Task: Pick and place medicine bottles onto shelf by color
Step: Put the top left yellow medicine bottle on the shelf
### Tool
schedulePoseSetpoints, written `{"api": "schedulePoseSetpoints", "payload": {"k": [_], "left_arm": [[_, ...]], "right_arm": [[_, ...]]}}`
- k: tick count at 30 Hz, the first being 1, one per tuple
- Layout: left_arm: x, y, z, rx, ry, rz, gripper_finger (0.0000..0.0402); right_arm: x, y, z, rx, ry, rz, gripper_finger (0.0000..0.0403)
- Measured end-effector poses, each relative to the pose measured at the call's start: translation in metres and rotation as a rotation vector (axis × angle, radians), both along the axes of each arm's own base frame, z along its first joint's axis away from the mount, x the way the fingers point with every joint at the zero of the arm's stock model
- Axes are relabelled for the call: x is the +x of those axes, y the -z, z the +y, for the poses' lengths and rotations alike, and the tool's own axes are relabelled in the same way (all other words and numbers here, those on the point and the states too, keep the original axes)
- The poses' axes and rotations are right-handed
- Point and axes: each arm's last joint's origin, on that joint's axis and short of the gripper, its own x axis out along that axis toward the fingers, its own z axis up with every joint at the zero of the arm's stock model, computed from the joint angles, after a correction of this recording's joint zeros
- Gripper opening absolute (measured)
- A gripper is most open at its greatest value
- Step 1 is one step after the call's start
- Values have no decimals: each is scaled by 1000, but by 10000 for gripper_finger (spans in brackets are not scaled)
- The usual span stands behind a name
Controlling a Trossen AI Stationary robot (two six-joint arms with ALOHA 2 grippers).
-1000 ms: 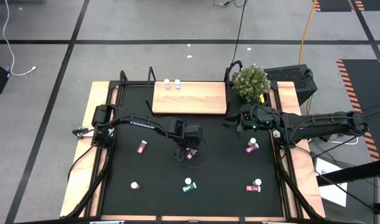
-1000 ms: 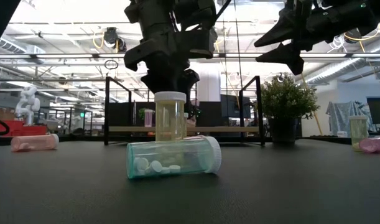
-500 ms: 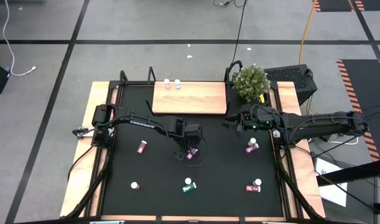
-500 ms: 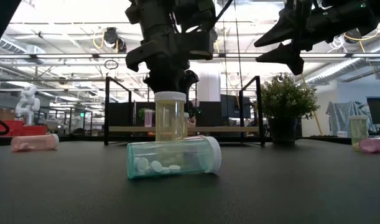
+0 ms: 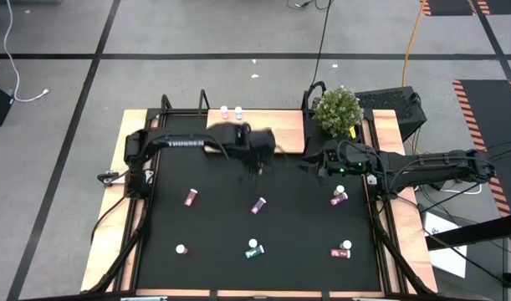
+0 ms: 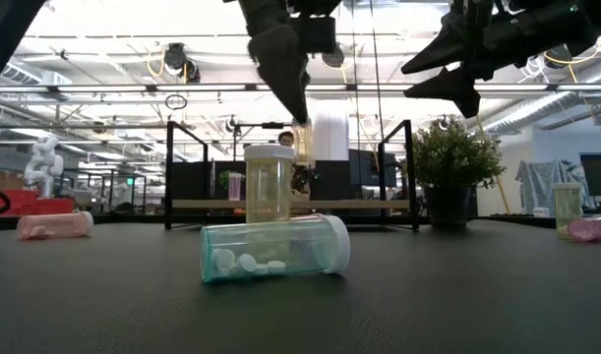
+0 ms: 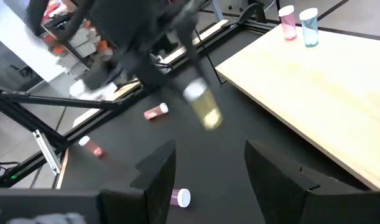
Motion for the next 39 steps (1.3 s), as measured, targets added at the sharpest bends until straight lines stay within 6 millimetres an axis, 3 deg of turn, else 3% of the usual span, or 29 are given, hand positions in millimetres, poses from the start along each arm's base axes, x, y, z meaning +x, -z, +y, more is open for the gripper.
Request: {"api": "schedulePoseSetpoints", "payload": {"k": [4,9,15,19,24,30,39], "left_arm": [[-9,-23,50,6,-121,-68,125],[-27,-36,111,51,-243,-139,122],[-46,-43,162,39,-264,-266,121],[-51,-40,181,72,-257,-292,120],[-44,-16,201,83,-246,-263,120],[-34,15,208,74,-231,-188,120],[-32,40,213,91,-206,-71,120]], "right_arm": [[0,0,-1,9,26,-3,185],[0,0,-2,32,80,-11,185],[-1,0,-7,52,148,-22,185],[-2,-1,-14,81,196,-43,185],[-3,-5,-23,67,260,-81,185],[-4,-6,-30,69,299,-96,185],[-6,-6,-36,63,334,-94,185]]}}
